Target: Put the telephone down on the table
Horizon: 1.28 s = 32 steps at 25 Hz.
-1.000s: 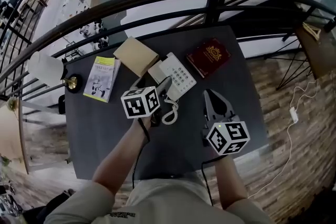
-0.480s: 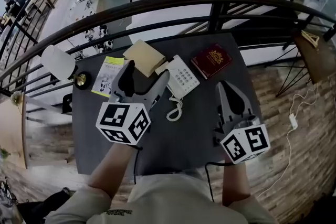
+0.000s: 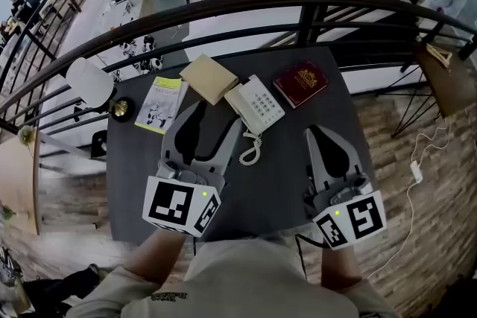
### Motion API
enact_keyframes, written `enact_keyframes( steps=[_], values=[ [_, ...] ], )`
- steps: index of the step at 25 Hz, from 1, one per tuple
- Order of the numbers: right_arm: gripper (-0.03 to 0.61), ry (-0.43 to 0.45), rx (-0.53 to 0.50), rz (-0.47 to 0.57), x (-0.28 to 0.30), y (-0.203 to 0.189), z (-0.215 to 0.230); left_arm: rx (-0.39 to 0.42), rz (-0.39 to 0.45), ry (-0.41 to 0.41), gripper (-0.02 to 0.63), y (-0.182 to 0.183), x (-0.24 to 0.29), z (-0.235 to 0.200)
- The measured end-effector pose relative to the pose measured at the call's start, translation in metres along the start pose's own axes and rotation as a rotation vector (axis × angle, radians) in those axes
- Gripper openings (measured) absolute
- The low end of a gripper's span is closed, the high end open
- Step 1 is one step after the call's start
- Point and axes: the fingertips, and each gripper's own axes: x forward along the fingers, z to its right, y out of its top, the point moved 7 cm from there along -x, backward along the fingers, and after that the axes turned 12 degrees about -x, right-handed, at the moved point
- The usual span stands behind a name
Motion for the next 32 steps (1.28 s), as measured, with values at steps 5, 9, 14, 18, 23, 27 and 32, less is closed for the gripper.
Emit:
enact_keyframes(
  steps=[5,9,14,18,23,27,32],
  values=[
    [0.002,0.051,-0.077,-0.037,-0.01,-0.004,-0.023,-0.011,-0.046,-0.038,0.196,-0.017,-0.022,0.017],
    [0.002,0.076,-0.084,-0.077,-0.021,-0.016,-0.03,-0.004,-0.066,-0.029,0.084,-0.03,-0.042,0.023],
    [0.002,0.08,-0.074,-0.137,-0.03,-0.035,-0.036,-0.011,-0.094,0.0,0.012,-0.05,-0.055,0.018],
    [0.002,0.101,-0.041,-0.142,-0.029,-0.044,-0.05,-0.012,-0.086,0.021,0.005,-0.061,-0.057,0.012],
    [0.002,0.162,-0.085,-0.156,-0.024,-0.053,-0.07,-0.021,-0.103,0.029,0.005,-0.07,-0.057,0.013],
    [0.002,0.166,-0.111,-0.152,-0.022,-0.052,-0.072,-0.023,-0.112,0.031,0.005,-0.074,-0.056,0.012],
    [0.002,0.155,-0.117,-0.133,-0.019,-0.045,-0.066,-0.017,-0.114,0.045,0.005,-0.073,-0.055,0.011]
  ],
)
